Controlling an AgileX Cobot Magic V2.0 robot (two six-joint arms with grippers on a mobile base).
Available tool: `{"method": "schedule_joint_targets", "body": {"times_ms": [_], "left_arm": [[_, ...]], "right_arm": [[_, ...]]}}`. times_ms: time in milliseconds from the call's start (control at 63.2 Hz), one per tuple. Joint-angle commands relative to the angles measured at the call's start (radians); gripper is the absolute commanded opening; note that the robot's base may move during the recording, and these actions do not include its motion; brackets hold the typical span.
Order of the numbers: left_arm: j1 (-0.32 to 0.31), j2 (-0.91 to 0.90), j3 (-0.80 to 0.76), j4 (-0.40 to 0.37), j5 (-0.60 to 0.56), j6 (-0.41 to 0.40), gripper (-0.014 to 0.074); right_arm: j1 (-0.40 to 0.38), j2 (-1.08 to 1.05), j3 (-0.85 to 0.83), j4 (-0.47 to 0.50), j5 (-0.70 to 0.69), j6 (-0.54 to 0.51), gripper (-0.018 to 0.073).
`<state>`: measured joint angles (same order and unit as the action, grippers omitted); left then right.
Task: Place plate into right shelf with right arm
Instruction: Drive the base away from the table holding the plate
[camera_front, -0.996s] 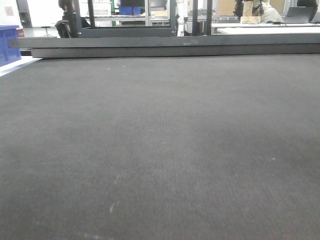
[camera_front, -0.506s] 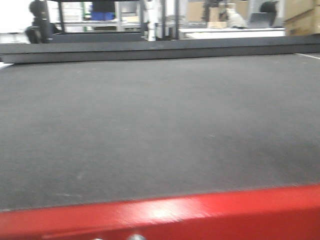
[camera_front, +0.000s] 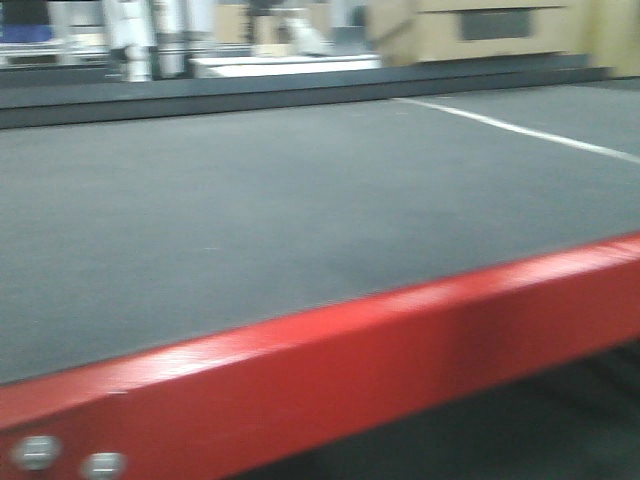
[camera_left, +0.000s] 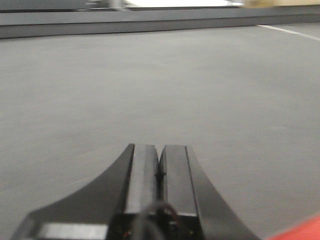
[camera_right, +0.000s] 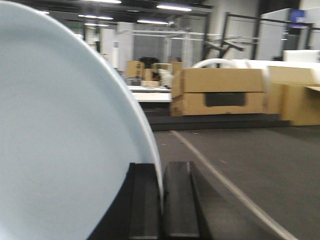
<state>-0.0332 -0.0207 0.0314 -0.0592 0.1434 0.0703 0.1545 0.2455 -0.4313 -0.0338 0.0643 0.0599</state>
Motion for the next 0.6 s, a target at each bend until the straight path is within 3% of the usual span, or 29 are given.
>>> {"method": "schedule_joint_targets", "body": {"times_ms": [0,585], "left_arm": [[-0.006,-0.002,0.008,-0.004,-0.084,0.003,-0.0047],[-0.006,-0.002,0.008,-0.004,-0.084,0.003,-0.0047]], "right_arm": [[-0.006,0.008,-0.029,-0.010,-0.103,-0.009,0.0054],[-0.006,0.008,-0.029,-0.010,-0.103,-0.009,0.0054]]}}
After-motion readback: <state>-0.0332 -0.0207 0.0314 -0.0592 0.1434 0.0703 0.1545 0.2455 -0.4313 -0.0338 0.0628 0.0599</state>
